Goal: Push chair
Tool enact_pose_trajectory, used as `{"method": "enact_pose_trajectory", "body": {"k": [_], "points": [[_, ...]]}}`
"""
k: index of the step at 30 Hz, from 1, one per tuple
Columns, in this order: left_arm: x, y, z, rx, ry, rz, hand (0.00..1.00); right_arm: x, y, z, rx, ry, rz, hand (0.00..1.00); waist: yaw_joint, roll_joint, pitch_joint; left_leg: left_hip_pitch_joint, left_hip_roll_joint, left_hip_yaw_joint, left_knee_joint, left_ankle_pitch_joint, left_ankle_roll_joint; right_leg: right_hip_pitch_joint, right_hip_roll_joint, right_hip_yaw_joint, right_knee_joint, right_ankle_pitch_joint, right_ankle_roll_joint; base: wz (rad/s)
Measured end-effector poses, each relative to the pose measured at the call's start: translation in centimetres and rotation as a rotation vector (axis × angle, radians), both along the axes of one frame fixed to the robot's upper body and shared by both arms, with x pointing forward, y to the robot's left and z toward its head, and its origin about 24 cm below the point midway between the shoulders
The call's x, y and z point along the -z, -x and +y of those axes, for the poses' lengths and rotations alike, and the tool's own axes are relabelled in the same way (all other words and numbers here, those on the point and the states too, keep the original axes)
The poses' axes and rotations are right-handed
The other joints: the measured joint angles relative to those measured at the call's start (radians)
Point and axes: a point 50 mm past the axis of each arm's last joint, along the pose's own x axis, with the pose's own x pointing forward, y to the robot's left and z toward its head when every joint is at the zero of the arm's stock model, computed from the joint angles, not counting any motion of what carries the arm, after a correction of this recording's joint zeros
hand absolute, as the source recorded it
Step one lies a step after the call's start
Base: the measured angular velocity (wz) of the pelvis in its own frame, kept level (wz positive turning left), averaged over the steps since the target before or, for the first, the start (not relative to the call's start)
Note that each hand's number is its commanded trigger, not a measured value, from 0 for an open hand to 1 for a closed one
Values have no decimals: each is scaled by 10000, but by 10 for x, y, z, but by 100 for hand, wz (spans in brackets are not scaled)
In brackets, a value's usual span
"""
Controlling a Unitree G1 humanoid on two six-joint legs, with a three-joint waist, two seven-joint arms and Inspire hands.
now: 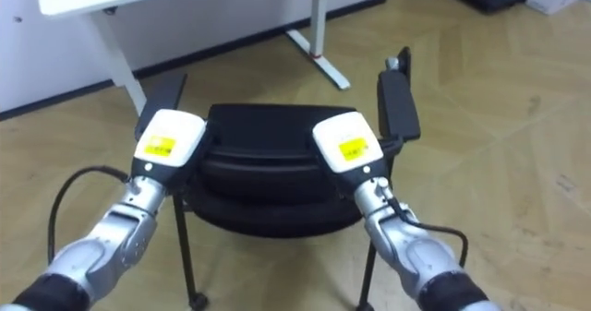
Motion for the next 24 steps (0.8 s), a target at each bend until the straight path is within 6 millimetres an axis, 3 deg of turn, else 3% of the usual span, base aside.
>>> {"method": "enact_pose_trajectory", "body": {"k": [1,3,4,5,6,7,8,9,10,11,12,13,14,15,17,20,23,24], "points": [[-1,0,4,-9,-105,-18,100,1,1,2,29,-38,31,100,17,85,9,123,22,-202,-77,-47,23,-442,322,85,-331,-203,-36,0],[-1,0,7,2,-147,-53,100,2,2,6,-5,-136,42,100,-24,53,-15,306,6,-477,-167,-121,85,-1134,715,376,-1463,-205,-36,47],[1,1,7,18,-179,-8,100,5,4,6,7,-118,171,100,-77,32,-21,491,-6,-636,-183,-242,77,-1381,934,477,-2620,22,-31,71],[4,4,7,54,-235,95,100,7,6,5,-14,-147,266,100,-128,33,-21,764,-46,-810,-197,-391,51,-1413,1019,468,-3950,442,-66,59],[6,6,7,66,-240,163,100,9,8,5,-32,-167,349,100,-178,33,-33,869,-88,-905,-181,-507,46,-1357,1026,470,-4558,679,-68,61],[9,9,6,84,-201,256,100,11,10,5,-94,-198,471,100,-244,-84,-100,1113,-223,-1159,-126,-731,10,-1289,958,510,-5616,1133,-36,51],[10,11,6,79,-195,307,100,12,12,5,-119,-212,539,100,-303,-135,-133,1223,-255,-1269,-81,-870,-44,-1219,936,596,-6022,1321,-20,77],[13,14,7,76,-210,407,100,15,15,5,-132,-221,688,100,-374,-185,-211,1462,-227,-1446,15,-1145,-153,-1029,975,849,-6257,1870,-47,74],[14,15,8,39,-239,448,100,15,14,4,-156,-194,726,100,-366,-238,-319,1635,-108,-1524,47,-1353,-302,-908,1171,1036,-6142,2185,-179,74],[14,15,6,-20,-170,413,100,12,12,4,-167,-133,675,100,-333,-123,-329,1768,124,-1505,25,-1483,-551,-824,1339,991,-5971,2208,-219,44],[13,15,4,-53,-104,378,100,11,10,3,-183,-89,628,100,-289,-93,-326,1829,202,-1431,-23,-1545,-642,-804,1424,967,-5896,2222,-242,38],[11,13,3,-121,-90,290,100,8,7,3,-193,-74,575,100,-255,-58,-341,1918,486,-1172,-88,-1625,-774,-754,1658,961,-5791,2345,-454,39],[10,12,3,-168,-115,234,100,7,5,3,-212,-66,609,100,-247,-9,-362,2104,761,-1095,-175,-1744,-968,-661,1894,977,-5636,2338,-751,41],[10,12,3,-182,-117,201,100,5,4,3,-225,-60,604,100,-246,46,-354,2193,924,-1060,-201,-1803,-1062,-593,1984,906,-5544,2166,-800,39],[7,10,7,-262,-173,87,100,2,0,5,-294,-24,639,100,-211,186,-348,2454,1493,-812,32,-1989,-1369,-352,2366,699,-5186,1512,-1025,31],[8,11,7,-266,-182,114,100,3,0,7,-369,-56,766,100,-165,7,-250,2308,1709,-264,1332,-1876,-1482,-112,2354,698,-4647,844,-1141,23],[10,13,7,-298,-169,257,100,6,3,7,-365,-80,949,100,-189,-22,-212,1617,2084,-105,3371,-1329,-1625,533,2478,406,-4507,285,-1322,28],[11,14,8,-319,-169,255,100,6,3,7,-386,-79,979,100,-146,-47,-214,1300,2152,-72,4158,-837,-1584,736,2537,432,-4564,159,-1408,5]]}}
